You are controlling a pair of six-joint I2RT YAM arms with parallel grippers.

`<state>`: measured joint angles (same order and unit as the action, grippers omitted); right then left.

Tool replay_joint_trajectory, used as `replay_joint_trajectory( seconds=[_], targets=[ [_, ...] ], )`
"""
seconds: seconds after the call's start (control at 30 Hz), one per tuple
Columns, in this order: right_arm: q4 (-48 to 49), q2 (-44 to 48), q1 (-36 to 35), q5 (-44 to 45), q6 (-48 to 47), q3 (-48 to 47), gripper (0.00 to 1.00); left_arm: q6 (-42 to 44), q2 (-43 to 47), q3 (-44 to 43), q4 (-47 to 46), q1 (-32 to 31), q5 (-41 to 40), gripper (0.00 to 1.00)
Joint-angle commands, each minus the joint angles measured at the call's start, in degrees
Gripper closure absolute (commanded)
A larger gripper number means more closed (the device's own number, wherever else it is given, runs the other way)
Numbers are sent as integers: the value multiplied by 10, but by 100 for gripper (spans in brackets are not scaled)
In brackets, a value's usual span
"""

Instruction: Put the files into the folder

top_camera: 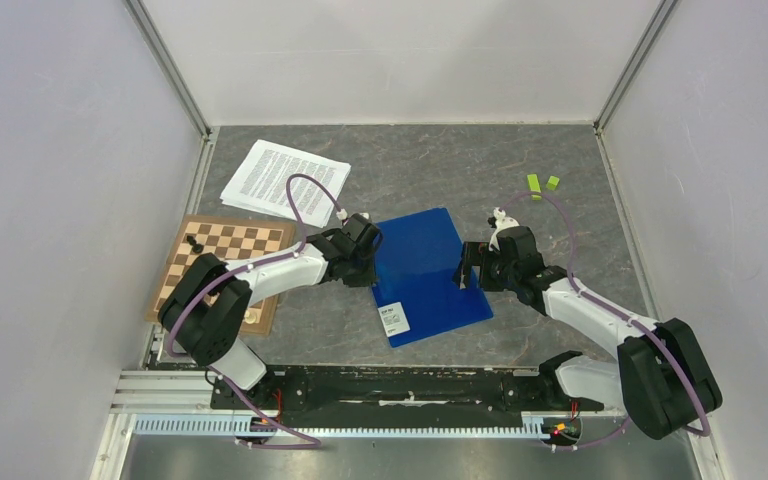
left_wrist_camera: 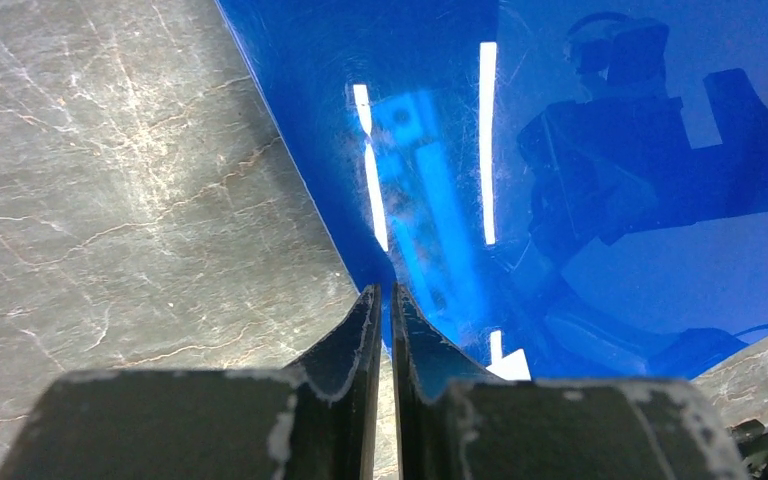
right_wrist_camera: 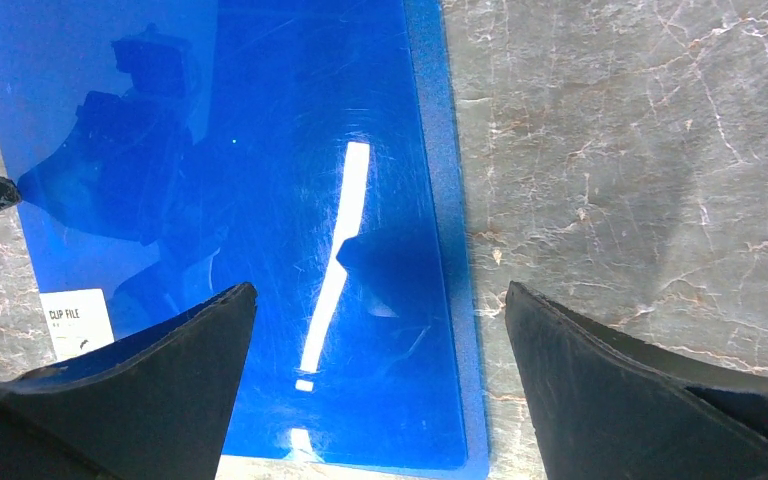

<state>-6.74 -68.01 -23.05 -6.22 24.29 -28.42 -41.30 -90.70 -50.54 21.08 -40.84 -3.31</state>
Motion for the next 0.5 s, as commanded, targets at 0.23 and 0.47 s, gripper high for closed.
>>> replay_joint_trajectory(
  seconds=[0.23, 0.47],
  targets=[
    [22, -2, -3, -3, -10, -8, 1, 16, 3, -4, 35, 4, -32, 94],
    [22, -1, -6, -6, -12, -9, 1, 14, -15, 2, 22, 4, -32, 98]
  ],
)
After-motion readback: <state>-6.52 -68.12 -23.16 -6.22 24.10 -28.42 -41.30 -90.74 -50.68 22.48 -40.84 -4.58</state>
